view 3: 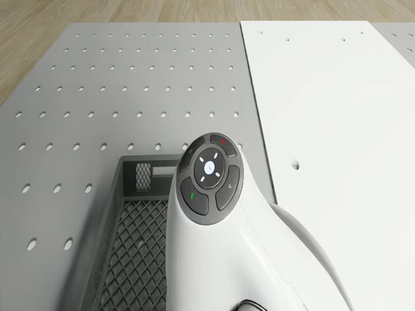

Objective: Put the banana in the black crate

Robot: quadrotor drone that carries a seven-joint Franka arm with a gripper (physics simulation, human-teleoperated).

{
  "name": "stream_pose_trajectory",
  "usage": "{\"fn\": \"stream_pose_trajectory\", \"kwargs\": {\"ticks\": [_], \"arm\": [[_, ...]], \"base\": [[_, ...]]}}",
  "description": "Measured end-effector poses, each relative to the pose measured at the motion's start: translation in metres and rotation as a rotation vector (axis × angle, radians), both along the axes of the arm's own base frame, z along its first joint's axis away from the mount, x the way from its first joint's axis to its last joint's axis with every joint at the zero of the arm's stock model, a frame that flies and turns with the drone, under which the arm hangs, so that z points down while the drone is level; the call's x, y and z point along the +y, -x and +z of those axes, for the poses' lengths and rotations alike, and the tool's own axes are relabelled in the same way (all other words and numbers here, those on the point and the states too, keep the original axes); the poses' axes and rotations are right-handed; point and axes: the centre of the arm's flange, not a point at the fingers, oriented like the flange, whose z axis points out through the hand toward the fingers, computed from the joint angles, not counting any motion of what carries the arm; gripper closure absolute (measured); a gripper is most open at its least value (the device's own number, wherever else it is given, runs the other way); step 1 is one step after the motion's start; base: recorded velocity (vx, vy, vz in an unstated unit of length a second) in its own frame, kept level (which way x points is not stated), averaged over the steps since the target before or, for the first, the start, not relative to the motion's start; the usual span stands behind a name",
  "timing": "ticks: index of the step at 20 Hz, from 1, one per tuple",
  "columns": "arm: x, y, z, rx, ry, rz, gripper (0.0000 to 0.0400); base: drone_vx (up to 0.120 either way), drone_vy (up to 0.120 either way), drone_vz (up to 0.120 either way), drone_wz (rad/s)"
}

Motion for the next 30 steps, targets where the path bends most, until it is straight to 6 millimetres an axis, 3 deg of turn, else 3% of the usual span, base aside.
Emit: {"fn": "stream_pose_trajectory", "kwargs": {"ticks": [13, 17, 24, 30], "arm": [[0.0, 0.0, 0.0, 0.0, 0.0, 0.0, 0.021], [0.0, 0.0, 0.0, 0.0, 0.0, 0.0, 0.021], [0.0, 0.0, 0.0, 0.0, 0.0, 0.0, 0.021], [0.0, 0.0, 0.0, 0.0, 0.0, 0.0, 0.021]], "base": [[0.12, 0.12, 0.0, 0.0], [0.11, 0.0, 0.0, 0.0], [0.12, 0.0, -0.097, 0.0], [0.0, 0.0, -0.093, 0.0]]}}
